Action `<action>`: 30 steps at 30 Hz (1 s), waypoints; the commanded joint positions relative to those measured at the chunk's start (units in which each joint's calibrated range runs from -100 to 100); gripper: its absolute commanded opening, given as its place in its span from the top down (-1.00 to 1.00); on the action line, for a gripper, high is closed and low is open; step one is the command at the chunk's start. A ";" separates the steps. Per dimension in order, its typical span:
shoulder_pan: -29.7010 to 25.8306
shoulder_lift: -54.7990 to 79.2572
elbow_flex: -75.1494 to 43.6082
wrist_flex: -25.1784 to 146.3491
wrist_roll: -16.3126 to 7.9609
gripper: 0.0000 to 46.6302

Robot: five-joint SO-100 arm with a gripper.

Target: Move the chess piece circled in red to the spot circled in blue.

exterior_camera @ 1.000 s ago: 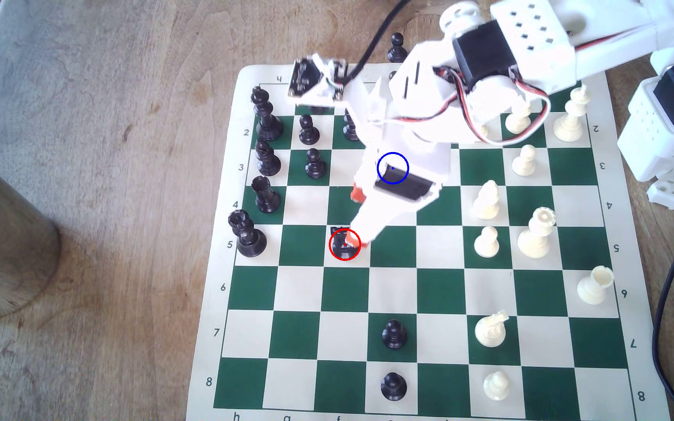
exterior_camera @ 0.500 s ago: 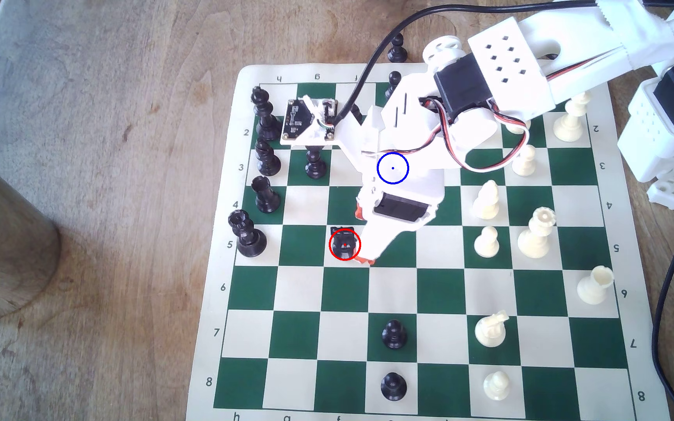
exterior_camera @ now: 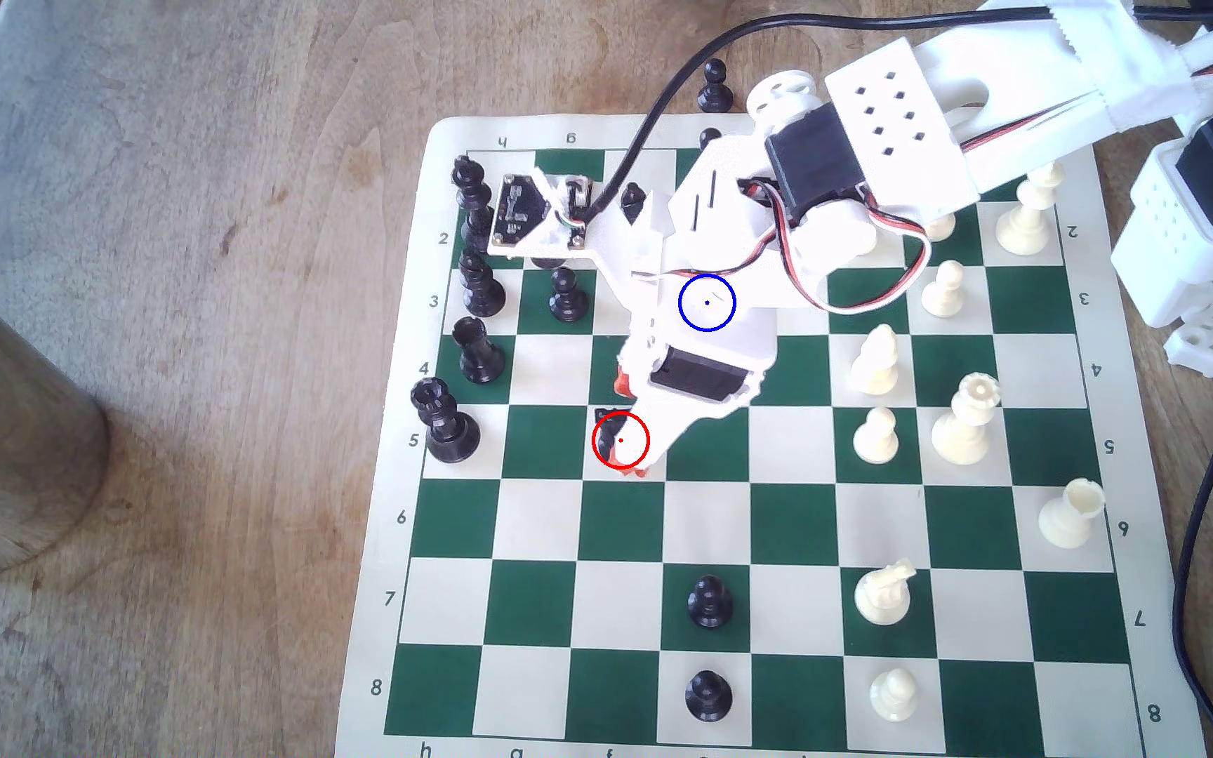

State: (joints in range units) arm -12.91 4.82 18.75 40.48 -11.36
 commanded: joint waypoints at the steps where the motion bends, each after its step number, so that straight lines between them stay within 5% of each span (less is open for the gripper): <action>1: -0.04 -0.32 -4.88 -1.41 0.34 0.25; 17: 0.04 1.55 -6.42 -5.10 0.68 0.41; 23: 0.04 1.46 -5.79 -5.67 0.73 0.82; 30: 0.20 0.62 -5.79 -5.92 0.49 0.91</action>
State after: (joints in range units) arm -12.91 8.42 18.75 35.62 -10.96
